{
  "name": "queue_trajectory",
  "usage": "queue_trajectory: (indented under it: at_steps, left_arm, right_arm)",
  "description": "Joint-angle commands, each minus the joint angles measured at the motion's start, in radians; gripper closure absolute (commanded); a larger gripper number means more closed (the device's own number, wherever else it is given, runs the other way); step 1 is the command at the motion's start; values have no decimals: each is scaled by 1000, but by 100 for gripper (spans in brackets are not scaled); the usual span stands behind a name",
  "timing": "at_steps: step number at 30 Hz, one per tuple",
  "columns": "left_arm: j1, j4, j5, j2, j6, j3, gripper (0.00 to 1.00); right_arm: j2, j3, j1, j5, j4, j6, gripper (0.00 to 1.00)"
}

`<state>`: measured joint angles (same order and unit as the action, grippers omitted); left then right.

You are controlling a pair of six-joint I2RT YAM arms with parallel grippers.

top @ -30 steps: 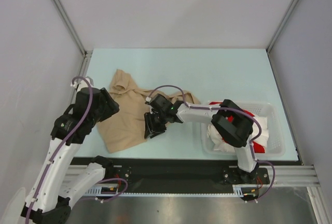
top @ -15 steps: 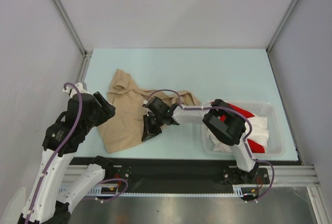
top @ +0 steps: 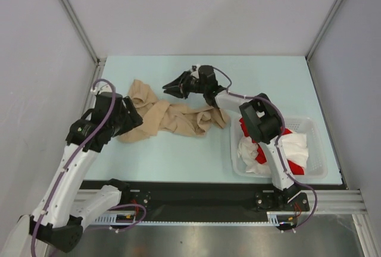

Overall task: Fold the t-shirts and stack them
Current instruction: Flatten the tshirt out

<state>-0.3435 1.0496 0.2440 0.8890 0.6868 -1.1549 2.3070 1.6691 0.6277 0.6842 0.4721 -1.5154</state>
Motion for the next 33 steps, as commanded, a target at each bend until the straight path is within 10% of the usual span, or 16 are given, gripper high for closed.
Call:
queue_trajectory:
  at_steps: [1,9,19,33]
  left_arm:
    - [8,-39,-52,74,-47,7,27]
    - [8,-228,-213,151,-26,210,39]
    - [86,-471,-331,516,26,218,62]
    - [109,-430,-173,792,126,107,54]
  right_arm:
    - [-1,40,-35,80,-23,-91,66]
    - [-308,131,-73,-178,-1114,953,55]
    - [-696,-291,-86,-319,-1153,1012,57]
    - [-856,-371,-120,-347,-1142,997,58]
